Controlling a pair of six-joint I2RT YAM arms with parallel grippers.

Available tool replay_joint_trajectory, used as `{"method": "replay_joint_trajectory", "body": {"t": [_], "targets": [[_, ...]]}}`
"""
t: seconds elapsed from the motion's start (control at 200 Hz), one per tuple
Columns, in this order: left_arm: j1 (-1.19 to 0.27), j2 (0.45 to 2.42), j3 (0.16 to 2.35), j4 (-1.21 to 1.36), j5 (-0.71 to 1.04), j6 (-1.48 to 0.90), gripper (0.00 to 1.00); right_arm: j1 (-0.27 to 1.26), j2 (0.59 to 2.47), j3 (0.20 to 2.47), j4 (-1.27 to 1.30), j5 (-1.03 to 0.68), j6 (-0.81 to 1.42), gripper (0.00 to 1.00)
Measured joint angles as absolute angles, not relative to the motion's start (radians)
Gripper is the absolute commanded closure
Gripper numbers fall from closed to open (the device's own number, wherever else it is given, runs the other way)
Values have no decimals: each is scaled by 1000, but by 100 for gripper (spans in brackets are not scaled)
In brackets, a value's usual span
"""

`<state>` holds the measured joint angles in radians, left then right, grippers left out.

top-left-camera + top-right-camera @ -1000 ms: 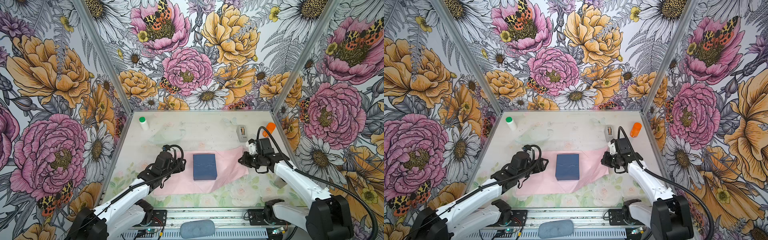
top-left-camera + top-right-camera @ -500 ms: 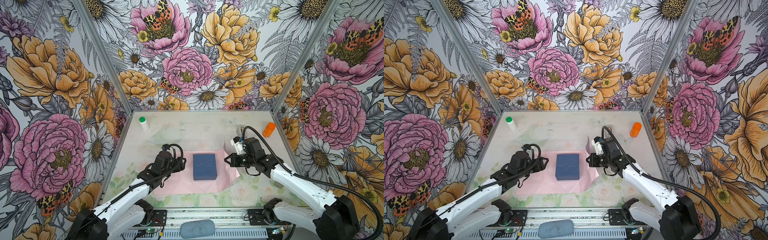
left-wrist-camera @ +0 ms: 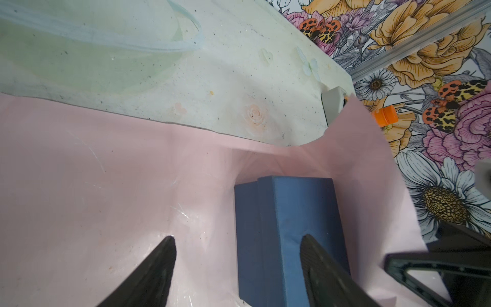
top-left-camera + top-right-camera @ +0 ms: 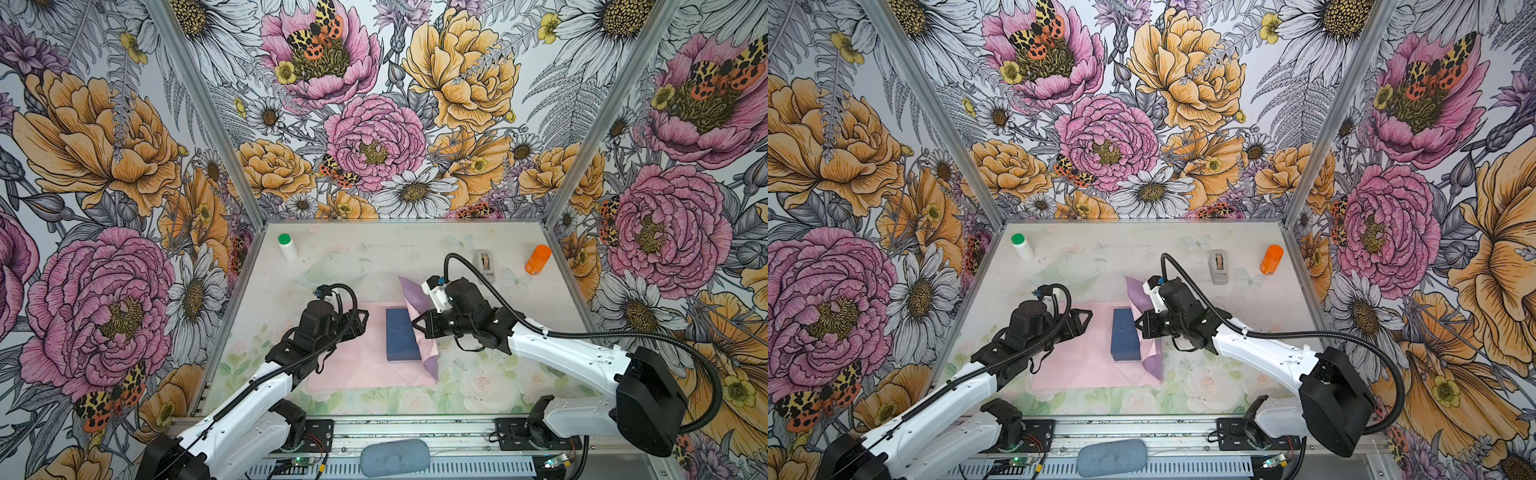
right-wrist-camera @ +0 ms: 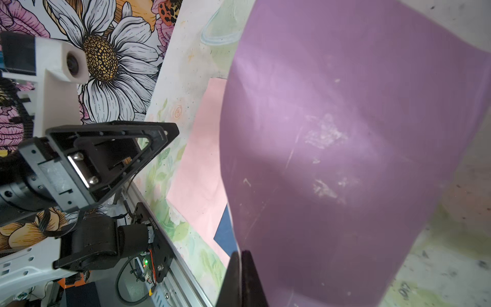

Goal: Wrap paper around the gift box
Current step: 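Grasp the paper edge with the right gripper and lift it up over the box, then fold the held paper over the box top with the right gripper toward the left gripper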

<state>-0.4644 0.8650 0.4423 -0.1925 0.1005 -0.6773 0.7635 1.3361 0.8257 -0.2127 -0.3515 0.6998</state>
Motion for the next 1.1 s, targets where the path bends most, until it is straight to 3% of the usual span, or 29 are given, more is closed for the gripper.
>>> {"method": "replay_joint_trajectory", "body": {"t": [0.29, 0.49, 0.55, 0.695, 0.916, 1.101], "targets": [[-442, 851, 432, -131, 205, -755, 23, 841, 1470, 859, -151, -351, 734, 98], [-442, 867, 432, -90, 241, -778, 21, 859, 1513, 862, -134, -369, 742, 74], [-442, 881, 432, -71, 253, -785, 21, 859, 1517, 862, -130, -374, 743, 63], [-442, 923, 432, -17, 273, -798, 21, 861, 1517, 860, -120, -383, 744, 49], [-447, 1046, 432, 48, 298, -798, 24, 863, 1520, 841, -76, -405, 750, 35], [-467, 1127, 432, 109, 308, -798, 28, 865, 1520, 833, -46, -417, 760, 30]]}}
